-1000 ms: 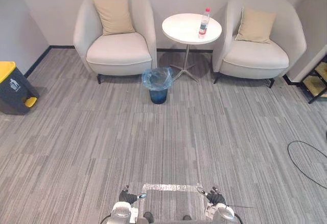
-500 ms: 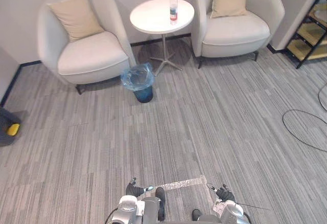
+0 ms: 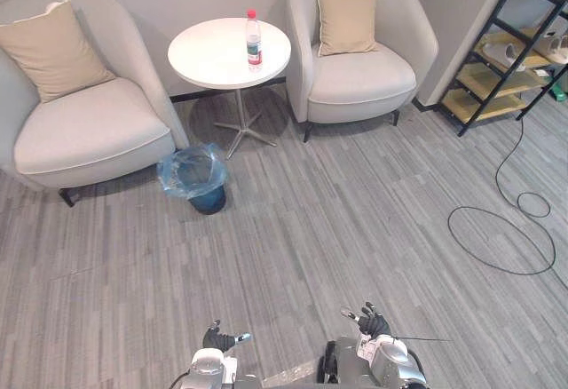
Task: Gather rubbish on tea table into small bin, then transfer packed bag to large trash can.
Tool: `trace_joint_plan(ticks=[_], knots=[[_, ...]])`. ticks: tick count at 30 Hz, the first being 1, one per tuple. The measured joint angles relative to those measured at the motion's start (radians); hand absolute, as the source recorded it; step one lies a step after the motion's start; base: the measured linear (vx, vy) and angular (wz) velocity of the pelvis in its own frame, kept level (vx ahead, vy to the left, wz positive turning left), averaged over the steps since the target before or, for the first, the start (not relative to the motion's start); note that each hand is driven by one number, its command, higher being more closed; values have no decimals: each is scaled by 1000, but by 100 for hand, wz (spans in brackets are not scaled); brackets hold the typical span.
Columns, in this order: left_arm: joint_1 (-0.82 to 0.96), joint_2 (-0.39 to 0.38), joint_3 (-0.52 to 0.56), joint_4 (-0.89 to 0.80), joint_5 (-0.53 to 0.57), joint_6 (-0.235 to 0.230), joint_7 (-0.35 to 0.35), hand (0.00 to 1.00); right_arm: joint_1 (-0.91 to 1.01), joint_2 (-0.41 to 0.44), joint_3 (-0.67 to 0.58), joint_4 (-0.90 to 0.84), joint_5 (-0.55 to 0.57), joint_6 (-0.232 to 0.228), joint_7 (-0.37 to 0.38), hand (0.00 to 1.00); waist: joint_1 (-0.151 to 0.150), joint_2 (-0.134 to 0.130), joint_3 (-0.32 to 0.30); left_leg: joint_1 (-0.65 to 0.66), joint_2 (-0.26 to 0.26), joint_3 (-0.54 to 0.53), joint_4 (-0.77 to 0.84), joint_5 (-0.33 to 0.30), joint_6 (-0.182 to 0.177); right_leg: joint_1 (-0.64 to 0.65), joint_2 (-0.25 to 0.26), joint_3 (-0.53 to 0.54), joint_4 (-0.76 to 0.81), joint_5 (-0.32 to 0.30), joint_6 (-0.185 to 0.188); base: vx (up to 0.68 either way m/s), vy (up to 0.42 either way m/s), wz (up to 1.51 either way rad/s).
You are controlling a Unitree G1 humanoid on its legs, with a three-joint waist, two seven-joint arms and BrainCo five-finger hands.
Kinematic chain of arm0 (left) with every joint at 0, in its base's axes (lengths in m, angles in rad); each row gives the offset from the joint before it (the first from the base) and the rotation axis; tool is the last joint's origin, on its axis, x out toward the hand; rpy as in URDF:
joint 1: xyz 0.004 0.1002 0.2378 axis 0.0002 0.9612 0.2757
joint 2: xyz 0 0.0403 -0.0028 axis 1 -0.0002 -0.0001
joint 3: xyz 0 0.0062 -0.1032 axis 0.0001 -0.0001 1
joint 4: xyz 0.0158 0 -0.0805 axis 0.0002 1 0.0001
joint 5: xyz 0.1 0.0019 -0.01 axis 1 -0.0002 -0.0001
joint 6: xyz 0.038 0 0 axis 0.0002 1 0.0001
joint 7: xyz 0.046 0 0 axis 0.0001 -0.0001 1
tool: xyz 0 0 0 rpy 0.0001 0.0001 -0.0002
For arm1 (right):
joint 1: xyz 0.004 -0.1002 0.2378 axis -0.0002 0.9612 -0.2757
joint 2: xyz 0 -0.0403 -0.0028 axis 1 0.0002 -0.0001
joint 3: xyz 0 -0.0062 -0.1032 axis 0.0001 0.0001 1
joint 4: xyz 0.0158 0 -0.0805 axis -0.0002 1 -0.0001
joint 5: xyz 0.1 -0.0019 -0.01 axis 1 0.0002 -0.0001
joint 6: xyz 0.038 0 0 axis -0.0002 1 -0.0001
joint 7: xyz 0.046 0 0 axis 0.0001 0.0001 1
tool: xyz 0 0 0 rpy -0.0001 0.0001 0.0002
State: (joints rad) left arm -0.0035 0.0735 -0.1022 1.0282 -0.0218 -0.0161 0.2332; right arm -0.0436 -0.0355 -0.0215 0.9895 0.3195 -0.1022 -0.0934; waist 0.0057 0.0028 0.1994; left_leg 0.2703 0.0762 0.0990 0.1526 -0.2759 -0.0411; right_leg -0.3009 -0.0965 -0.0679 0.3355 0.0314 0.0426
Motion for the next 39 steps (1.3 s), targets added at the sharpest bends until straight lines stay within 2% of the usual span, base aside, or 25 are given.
trace_joint_plan(ticks=[1,3,4,5,6,7,9,11,13,14,15,16,17,18,19,22,24,25,27,29,32,34,35,36,39], knots=[[-6,-8,2,8,0,2,-1,0,-11,-12,-3,3,-1,-2,0,0,3,23,5,4,21,-7,5,-6,-4,-3,15,-6,21,-4,-1,408,-280,24],[-11,-50,6,21,0,0,-2,0,-13,-43,-16,12,1,5,1,0,-7,76,-4,-65,74,-86,169,-1,-14,20,46,-50,44,-101,-31,397,-298,27],[-15,-52,7,23,0,0,-2,0,-13,-46,-15,12,1,5,2,0,-5,81,-4,-86,81,-96,213,7,-27,30,50,-62,39,-108,-38,435,-342,46],[-25,-62,9,23,0,1,-3,0,-6,-48,-18,13,5,10,1,0,-9,87,-3,-188,104,-137,435,86,-85,93,67,-89,5,-136,-52,369,-275,45],[-30,-65,11,19,0,1,-3,0,2,-48,-16,11,8,10,0,0,-8,85,0,-228,113,-139,525,147,-92,128,73,-96,-15,-143,-58,438,-283,59],[-36,-69,24,10,0,0,-4,0,12,-45,-15,12,18,9,-1,0,3,74,13,-299,144,-109,693,141,-85,210,79,-113,-63,-162,-84,293,-145,36],[-36,-70,30,-13,-1,-9,-4,0,14,-41,-17,18,38,9,-5,0,6,62,24,-386,158,-30,777,64,-49,310,78,-139,-126,-172,-94,329,-154,34],[-36,-69,29,-32,-2,-16,-6,0,15,-41,-21,26,46,9,-6,0,10,62,24,-469,144,43,727,30,-31,363,75,-155,-183,-165,-82,284,-95,18],[-38,-69,29,-46,-2,-19,-21,0,18,-38,-39,33,54,12,-10,0,29,64,25,-535,87,97,519,31,-27,417,67,-160,-240,-166,-69,310,5,3],[-42,-71,28,-48,-1,-20,-22,0,19,-36,-48,34,54,13,-13,0,37,63,25,-536,43,100,362,59,-29,442,59,-160,-263,-167,-56,475,90,0],[-41,-77,27,-47,-1,-20,-22,0,19,-37,-52,36,53,12,-15,0,48,75,18,-524,-8,92,87,187,-27,479,61,-155,-301,-178,-35,509,138,-18],[-41,-77,28,-46,-1,-20,-22,0,13,-36,-49,50,51,12,-15,0,63,73,17,-506,-20,84,39,302,-11,495,62,-132,-313,-188,-20,529,147,-27],[-43,-75,28,-45,-1,-20,-22,0,7,-34,-45,55,51,13,-17,0,71,68,14,-493,-35,91,26,306,28,503,55,-117,-319,-194,-11,468,113,-17],[-48,-61,29,-42,-1,-18,-24,0,-2,-14,-33,55,44,13,-15,0,62,35,14,-498,-64,100,58,272,64,506,20,-102,-319,-201,1,462,117,4],[-51,-52,29,-42,-1,-17,-24,0,-6,-10,-28,56,42,13,-15,0,59,29,15,-507,-65,101,86,253,70,505,15,-91,-308,-201,5,537,166,8],[-52,-48,28,-31,-2,-17,-25,0,-7,-1,-4,55,32,14,-3,0,56,20,5,-466,-68,116,144,140,79,391,-9,0,34,-250,93,395,151,-12],[-51,-35,9,-12,-6,-14,-24,0,9,9,-5,53,28,15,5,0,53,1,2,-369,-89,118,105,108,78,241,-34,59,417,-212,231,335,90,-6],[-51,-29,-4,-7,-9,-13,-24,0,10,9,-6,49,25,13,6,0,51,-2,0,-348,-94,114,95,105,80,224,-38,56,469,-214,228,517,77,17],[-52,-13,-45,25,-10,-9,-25,0,8,4,-14,48,1,12,12,0,40,-7,1,-215,-109,82,18,99,87,175,-64,-17,597,-268,135,447,19,34],[-43,-9,-41,26,-11,-8,-23,0,5,0,-14,48,-6,11,19,0,31,4,4,-128,-91,52,-37,99,87,128,-62,-113,502,-321,43,336,-59,46],[-43,-10,-36,25,-11,-8,-24,0,-4,-6,-15,45,-5,10,25,0,24,6,6,-93,-57,14,-38,97,84,69,-38,-122,282,-315,26,375,-161,60],[-34,-9,-31,25,-10,-8,-25,0,-8,-4,-15,40,-5,7,25,0,3,4,6,-78,-26,-42,-31,62,36,61,13,1,16,-193,37,359,-279,86],[-22,-4,-23,25,-10,-10,-27,0,5,-1,-16,47,-2,8,26,0,0,-28,-11,-73,-38,-78,-20,9,-8,59,5,76,-93,-55,57,474,-374,76],[-35,-24,7,40,-9,-9,-32,0,-9,-18,-22,50,-3,10,25,0,4,10,0,-61,6,-101,14,-32,-33,60,31,44,-23,-55,17,384,-307,56],[-30,-49,25,45,-9,-15,-42,0,-7,-27,-52,51,-1,11,24,0,0,45,-9,-116,40,-138,150,-31,-34,90,51,-4,-15,-121,-12,334,-278,46]])
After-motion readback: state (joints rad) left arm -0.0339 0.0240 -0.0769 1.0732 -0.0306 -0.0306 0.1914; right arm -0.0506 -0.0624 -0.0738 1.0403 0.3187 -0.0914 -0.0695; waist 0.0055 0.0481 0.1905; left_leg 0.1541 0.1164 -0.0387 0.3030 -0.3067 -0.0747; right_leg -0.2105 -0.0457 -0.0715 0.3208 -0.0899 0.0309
